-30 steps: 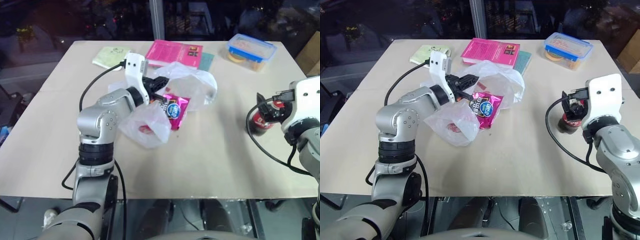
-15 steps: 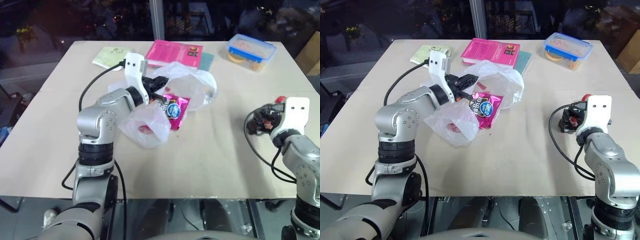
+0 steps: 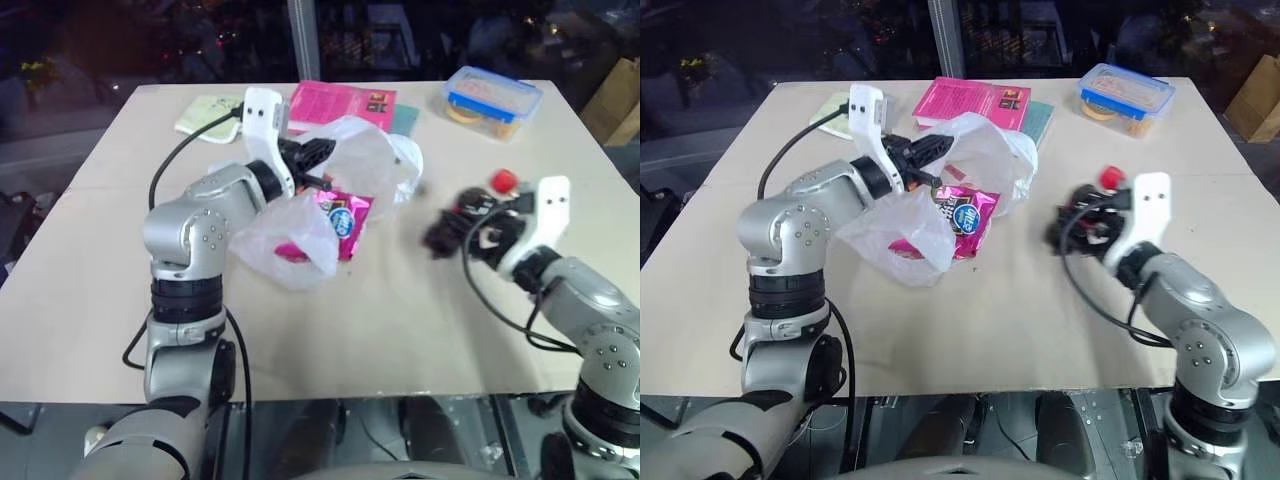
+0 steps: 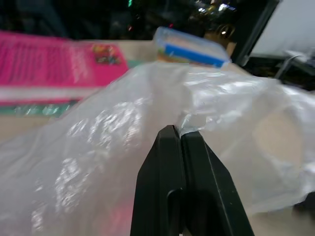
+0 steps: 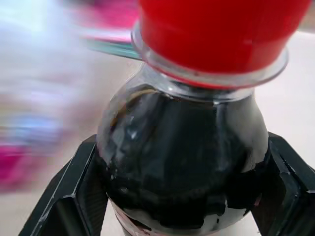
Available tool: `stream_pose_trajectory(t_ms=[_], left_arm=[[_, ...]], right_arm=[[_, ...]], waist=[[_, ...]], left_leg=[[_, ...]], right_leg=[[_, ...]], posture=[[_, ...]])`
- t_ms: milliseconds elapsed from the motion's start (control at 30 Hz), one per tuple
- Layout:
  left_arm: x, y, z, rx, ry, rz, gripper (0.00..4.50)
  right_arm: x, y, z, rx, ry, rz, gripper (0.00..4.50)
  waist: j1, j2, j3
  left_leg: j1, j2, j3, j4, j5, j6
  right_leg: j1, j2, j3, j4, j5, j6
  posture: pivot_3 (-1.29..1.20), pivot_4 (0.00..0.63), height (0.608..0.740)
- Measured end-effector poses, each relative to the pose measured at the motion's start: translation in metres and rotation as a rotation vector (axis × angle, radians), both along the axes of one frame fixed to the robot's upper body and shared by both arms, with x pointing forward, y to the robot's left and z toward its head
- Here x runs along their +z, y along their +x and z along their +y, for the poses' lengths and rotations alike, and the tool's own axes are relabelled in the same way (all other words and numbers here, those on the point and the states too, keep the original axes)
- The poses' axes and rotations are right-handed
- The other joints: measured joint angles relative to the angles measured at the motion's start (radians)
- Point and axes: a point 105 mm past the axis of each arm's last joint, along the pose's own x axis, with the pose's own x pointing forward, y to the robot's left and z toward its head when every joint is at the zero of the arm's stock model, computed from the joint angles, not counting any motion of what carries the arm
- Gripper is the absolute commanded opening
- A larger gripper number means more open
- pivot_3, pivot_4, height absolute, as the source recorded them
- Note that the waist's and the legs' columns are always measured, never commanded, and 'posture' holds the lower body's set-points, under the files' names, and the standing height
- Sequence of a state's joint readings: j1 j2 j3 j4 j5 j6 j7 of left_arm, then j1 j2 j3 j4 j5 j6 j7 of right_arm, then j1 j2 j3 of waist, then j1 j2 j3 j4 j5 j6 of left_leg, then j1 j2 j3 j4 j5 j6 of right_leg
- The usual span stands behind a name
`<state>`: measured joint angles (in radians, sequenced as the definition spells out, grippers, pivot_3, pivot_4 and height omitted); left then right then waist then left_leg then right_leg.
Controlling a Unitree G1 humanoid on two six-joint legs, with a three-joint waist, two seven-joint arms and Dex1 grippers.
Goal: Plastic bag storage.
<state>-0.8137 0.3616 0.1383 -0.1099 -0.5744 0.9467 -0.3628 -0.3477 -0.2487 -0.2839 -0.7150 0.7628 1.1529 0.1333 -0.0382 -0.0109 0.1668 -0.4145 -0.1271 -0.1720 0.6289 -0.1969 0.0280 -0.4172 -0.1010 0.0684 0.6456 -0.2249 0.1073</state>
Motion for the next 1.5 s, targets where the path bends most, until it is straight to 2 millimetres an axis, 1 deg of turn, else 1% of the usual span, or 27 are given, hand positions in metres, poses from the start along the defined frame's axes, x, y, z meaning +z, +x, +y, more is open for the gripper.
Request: stream_pose_trajectory(t_ms=[33, 67, 133, 167, 233, 367, 500, 567, 667, 767, 833, 867, 900, 933, 1000, 1067, 1100, 1133, 1167, 1200, 1233, 1267, 1300, 1367, 1433, 1500], left_arm=[[0.002, 0.000, 0.000, -0.002, 0.000, -0.004, 0.00], [0.001, -0.001, -0.001, -0.005, 0.000, -0.003, 0.00], [0.001, -0.001, -0.002, -0.010, 0.004, -0.001, 0.00], [0.001, -0.003, -0.002, -0.013, 0.012, -0.007, 0.00], [0.003, -0.005, -0.003, -0.021, 0.022, -0.017, 0.00], [0.001, -0.013, -0.001, -0.042, 0.039, -0.024, 0.00], [-0.002, -0.028, -0.005, -0.102, 0.053, -0.033, 0.00], [-0.004, -0.034, -0.003, -0.119, 0.066, -0.035, 0.00], [-0.009, -0.039, 0.000, -0.120, 0.073, -0.023, 0.00], [-0.013, -0.044, -0.001, -0.122, 0.078, -0.019, 0.00], [-0.021, -0.047, 0.000, -0.115, 0.086, 0.003, 0.00], [-0.025, -0.048, 0.001, -0.109, 0.088, 0.014, 0.00], [-0.029, -0.049, 0.001, -0.108, 0.090, 0.022, 0.00], [-0.031, -0.049, 0.002, -0.101, 0.090, 0.025, 0.00], [-0.033, -0.048, 0.005, -0.083, 0.092, 0.026, 0.00], [-0.034, -0.047, 0.007, -0.067, 0.089, 0.027, 0.00], [-0.035, -0.047, 0.008, -0.063, 0.084, 0.028, 0.00], [-0.035, -0.046, 0.010, -0.058, 0.076, 0.028, 0.00], [-0.033, -0.050, 0.006, -0.095, 0.057, 0.017, 0.00], [-0.033, -0.050, 0.005, -0.099, 0.057, 0.017, 0.00], [-0.033, -0.051, 0.002, -0.113, 0.051, 0.015, 0.00], [-0.032, -0.048, 0.007, -0.089, 0.049, 0.012, 0.00], [-0.032, -0.043, 0.016, -0.048, 0.048, 0.014, 0.00], [-0.034, -0.038, 0.025, -0.014, 0.033, 0.022, 0.00], [-0.035, -0.035, 0.026, -0.011, 0.018, 0.026, 0.00], [-0.033, -0.033, 0.025, -0.020, 0.005, 0.026, 0.00]], right_arm=[[0.007, -0.003, 0.023, 0.103, 0.048, -0.011, 3.14], [0.010, -0.004, 0.040, 0.176, 0.070, -0.006, 3.14], [0.010, -0.001, 0.066, 0.266, 0.093, 0.025, 3.14], [0.006, 0.005, 0.080, 0.302, 0.092, 0.058, 3.14], [0.000, 0.009, 0.090, 0.321, 0.078, 0.088, 3.14], [-0.014, 0.028, 0.112, 0.345, 0.052, 0.151, 3.14], [-0.028, 0.053, 0.132, 0.348, 0.121, 0.269, 3.14], [-0.027, 0.061, 0.141, 0.371, 0.170, 0.313, 3.14], [-0.017, 0.077, 0.161, 0.407, 0.271, 0.371, 3.14], [-0.014, 0.097, 0.169, 0.388, 0.338, 0.425, 3.14], [-0.016, 0.110, 0.177, 0.360, 0.385, 0.465, 3.14], [-0.017, 0.114, 0.182, 0.355, 0.394, 0.474, 4.19], [-0.017, 0.117, 0.185, 0.349, 0.395, 0.470, 4.46], [-0.017, 0.118, 0.188, 0.350, 0.388, 0.461, 4.46], [-0.022, 0.120, 0.190, 0.340, 0.346, 0.438, 4.46], [-0.026, 0.120, 0.191, 0.340, 0.255, 0.397, 4.46], [-0.024, 0.116, 0.191, 0.361, 0.194, 0.336, 4.46], [-0.022, 0.111, 0.185, 0.380, 0.164, 0.287, 4.46], [-0.025, 0.102, 0.175, 0.403, 0.140, 0.262, 4.46], [-0.026, 0.102, 0.173, 0.403, 0.140, 0.263, 4.46], [-0.027, 0.098, 0.168, 0.409, 0.120, 0.262, 4.46], [-0.026, 0.091, 0.162, 0.423, 0.119, 0.252, 4.46], [-0.023, 0.085, 0.153, 0.425, 0.130, 0.250, 4.46], [-0.018, 0.081, 0.138, 0.398, 0.137, 0.241, 4.46], [-0.011, 0.080, 0.131, 0.373, 0.139, 0.218, 4.46], [-0.012, 0.078, 0.132, 0.359, 0.138, 0.219, 4.46]], waist=[[-0.002, 0.000, 0.000], [-0.002, 0.000, 0.000], [-0.002, 0.000, 0.000], [0.001, 0.000, 0.000], [0.006, 0.000, 0.000], [0.000, 0.000, 0.000], [-0.008, 0.000, 0.000], [-0.011, 0.000, 0.000], [-0.013, 0.000, 0.000], [-0.011, 0.000, 0.000], [-0.012, 0.001, 0.000], [-0.015, 0.001, 0.000], [-0.017, 0.001, 0.000], [-0.020, 0.001, 0.000], [-0.024, 0.001, 0.000], [-0.030, 0.001, 0.000], [-0.031, 0.001, 0.000], [-0.031, 0.001, 0.000], [-0.026, 0.000, 0.000], [-0.026, 0.000, 0.000], [-0.027, 0.000, 0.000], [-0.026, 0.000, 0.000], [-0.027, 0.001, 0.000], [-0.028, 0.001, 0.000], [-0.029, 0.001, 0.000], [-0.029, 0.001, 0.000]], left_leg=[[0.000, 0.000, 0.000, 0.000, 0.000, 0.000], [0.000, 0.000, 0.000, 0.000, 0.000, 0.000], [0.000, -0.001, 0.000, 0.001, 0.001, -0.002], [0.000, -0.001, 0.000, 0.001, 0.002, -0.003], [-0.001, -0.002, -0.001, 0.001, 0.002, -0.003], [-0.001, -0.002, 0.000, 0.000, 0.002, -0.004], [-0.001, -0.001, 0.000, -0.001, 0.002, -0.004], [-0.001, -0.001, 0.001, -0.001, 0.002, -0.004], [-0.001, -0.001, 0.001, -0.001, 0.002, -0.004], [-0.001, -0.001, 0.001, -0.001, 0.002, -0.004], [-0.001, -0.001, 0.001, -0.002, 0.002, -0.004], [-0.001, -0.001, 0.001, -0.002, 0.002, -0.004], [-0.001, -0.001, 0.001, -0.003, 0.002, -0.004], [-0.001, -0.001, 0.001, -0.004, 0.002, -0.004], [-0.001, -0.001, 0.002, -0.004, 0.002, -0.004], [-0.001, -0.001, 0.002, -0.004, 0.002, -0.004], [-0.001, -0.001, 0.002, -0.004, 0.002, -0.004], [-0.001, -0.001, 0.002, -0.005, 0.002, -0.004], [-0.002, -0.001, 0.001, -0.005, 0.002, -0.004], [-0.002, -0.001, 0.001, -0.004, 0.002, -0.004], [-0.002, -0.001, 0.002, -0.004, 0.002, -0.004], [-0.002, -0.001, 0.001, -0.003, 0.002, -0.004], [-0.001, -0.001, 0.002, -0.003, 0.002, -0.004], [-0.001, -0.001, 0.002, -0.003, 0.002, -0.004], [0.000, 0.000, 0.002, -0.003, 0.002, -0.003], [0.000, 0.000, 0.002, -0.003, 0.002, -0.003]], right_leg=[[0.000, 0.000, 0.000, 0.000, 0.000, 0.000], [0.000, 0.000, 0.000, 0.000, 0.000, 0.000], [0.000, -0.001, 0.000, 0.000, 0.000, 0.000], [0.000, -0.001, 0.000, 0.000, 0.000, 0.000], [0.000, -0.001, -0.001, 0.000, 0.000, 0.000], [-0.001, -0.001, 0.000, -0.001, 0.000, 0.000], [-0.003, 0.000, 0.001, 0.001, 0.000, -0.001], [-0.004, 0.000, 0.001, 0.002, 0.000, -0.001], [-0.004, 0.000, 0.002, 0.002, 0.001, -0.001], [-0.004, 0.000, 0.001, 0.001, 0.001, -0.002], [-0.005, 0.000, 0.001, 0.001, 0.001, -0.002], [-0.005, 0.000, 0.001, 0.001, 0.001, -0.002], [-0.005, 0.000, 0.001, 0.001, 0.001, -0.002], [-0.006, 0.000, 0.001, 0.001, 0.001, -0.002], [-0.006, 0.000, 0.001, 0.001, 0.001, -0.002], [-0.006, 0.000, 0.001, 0.001, 0.001, -0.002], [-0.006, 0.000, 0.001, 0.001, 0.001, -0.002], [-0.007, 0.000, 0.001, 0.001, 0.001, -0.002], [-0.006, -0.001, -0.001, 0.001, 0.001, -0.003], [-0.006, -0.001, -0.001, 0.001, 0.001, -0.003], [-0.006, -0.002, -0.001, 0.001, 0.001, -0.002], [-0.006, -0.001, -0.001, 0.002, 0.001, -0.002], [-0.006, -0.001, -0.001, 0.002, 0.001, -0.002], [-0.007, -0.001, -0.001, 0.005, 0.001, -0.002], [-0.007, 0.000, -0.001, 0.006, 0.001, -0.003], [-0.007, 0.000, -0.001, 0.007, 0.001, -0.003]], posture=[[0.00, 0.150, 0.740], [0.00, 0.150, 0.740], [0.00, 0.150, 0.740], [0.00, 0.150, 0.740], [0.00, 0.150, 0.740], [0.00, 0.150, 0.740], [0.00, 0.150, 0.740], [0.00, 0.150, 0.740], [0.00, 0.150, 0.740], [0.00, 0.150, 0.740], [0.00, 0.150, 0.740], [0.00, 0.150, 0.740], [0.00, 0.150, 0.740], [0.00, 0.150, 0.740], [0.00, 0.150, 0.740], [0.00, 0.150, 0.740], [0.00, 0.150, 0.740], [0.00, 0.150, 0.740], [0.00, 0.150, 0.740], [0.00, 0.150, 0.740], [0.00, 0.150, 0.740], [0.00, 0.150, 0.740], [0.00, 0.150, 0.740], [0.00, 0.150, 0.740], [0.00, 0.150, 0.740], [0.00, 0.150, 0.740]])
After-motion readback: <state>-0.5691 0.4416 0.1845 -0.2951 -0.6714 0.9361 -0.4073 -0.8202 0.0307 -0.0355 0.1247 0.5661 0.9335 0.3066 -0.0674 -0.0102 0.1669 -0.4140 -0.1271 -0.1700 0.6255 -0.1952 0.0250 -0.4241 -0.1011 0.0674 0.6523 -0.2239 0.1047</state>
